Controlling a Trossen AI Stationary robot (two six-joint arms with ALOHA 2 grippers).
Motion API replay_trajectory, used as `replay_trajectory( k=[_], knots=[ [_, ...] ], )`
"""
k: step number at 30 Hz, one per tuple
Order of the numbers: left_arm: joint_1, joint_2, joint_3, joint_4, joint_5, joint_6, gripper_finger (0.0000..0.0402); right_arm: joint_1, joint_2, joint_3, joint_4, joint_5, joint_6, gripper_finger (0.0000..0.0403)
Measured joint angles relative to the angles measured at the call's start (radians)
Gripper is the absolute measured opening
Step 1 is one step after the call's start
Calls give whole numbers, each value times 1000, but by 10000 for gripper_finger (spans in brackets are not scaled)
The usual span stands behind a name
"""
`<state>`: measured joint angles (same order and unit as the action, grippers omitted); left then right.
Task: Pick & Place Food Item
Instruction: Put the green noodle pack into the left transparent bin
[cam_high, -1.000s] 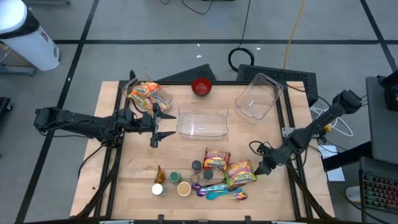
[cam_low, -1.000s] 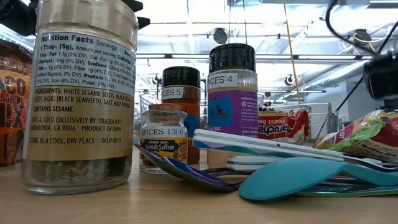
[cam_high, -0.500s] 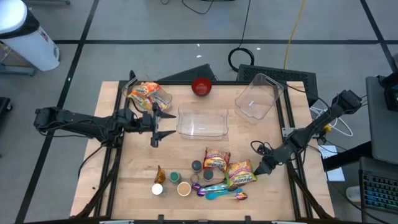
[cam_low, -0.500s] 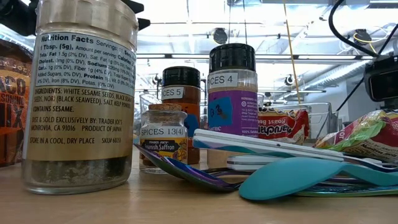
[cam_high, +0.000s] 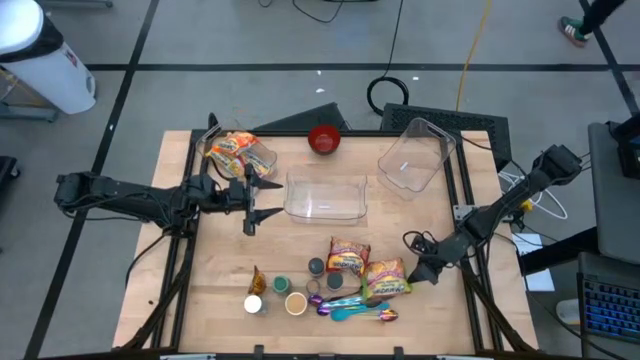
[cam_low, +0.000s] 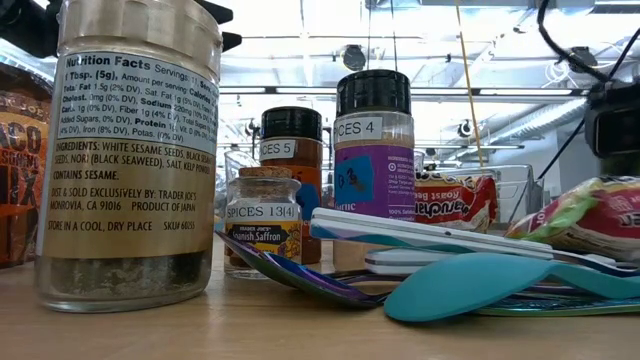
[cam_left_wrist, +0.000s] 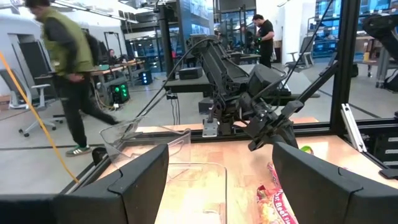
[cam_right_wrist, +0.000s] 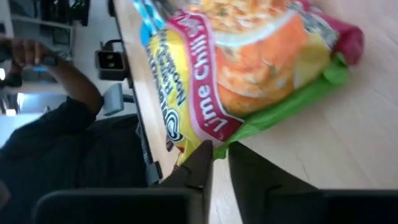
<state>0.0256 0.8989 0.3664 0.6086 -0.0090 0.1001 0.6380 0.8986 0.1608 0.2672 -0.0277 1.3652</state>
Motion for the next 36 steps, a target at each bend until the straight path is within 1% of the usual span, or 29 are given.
replay_trajectory(
  k=[2,3,10,15,21,25,28,31,34,36],
  knots=[
    [0,0,0,0,0,0,296,0,0,0,14,1,-36,12],
    [0,0,0,0,0,0,296,-1,-1,0,15,3,-49,6],
    [0,0,0,0,0,0,296,-1,-17,6,19,29,-101,1],
    [0,0,0,0,1,0,296,-1,-66,58,20,51,-181,0],
    [0,0,0,1,0,0,296,0,-126,157,-14,68,-337,0],
    [0,0,0,1,1,0,296,-1,-144,226,-62,109,-452,0],
    [0,0,0,1,0,0,296,-1,-148,275,-91,117,-565,0],
    [0,0,0,1,0,0,296,-1,-148,320,-122,166,-686,0],
    [0,0,0,2,0,0,296,-2,-148,356,-165,195,-754,0],
    [0,0,0,2,0,0,296,-1,-148,373,-196,240,-830,0]
  ],
)
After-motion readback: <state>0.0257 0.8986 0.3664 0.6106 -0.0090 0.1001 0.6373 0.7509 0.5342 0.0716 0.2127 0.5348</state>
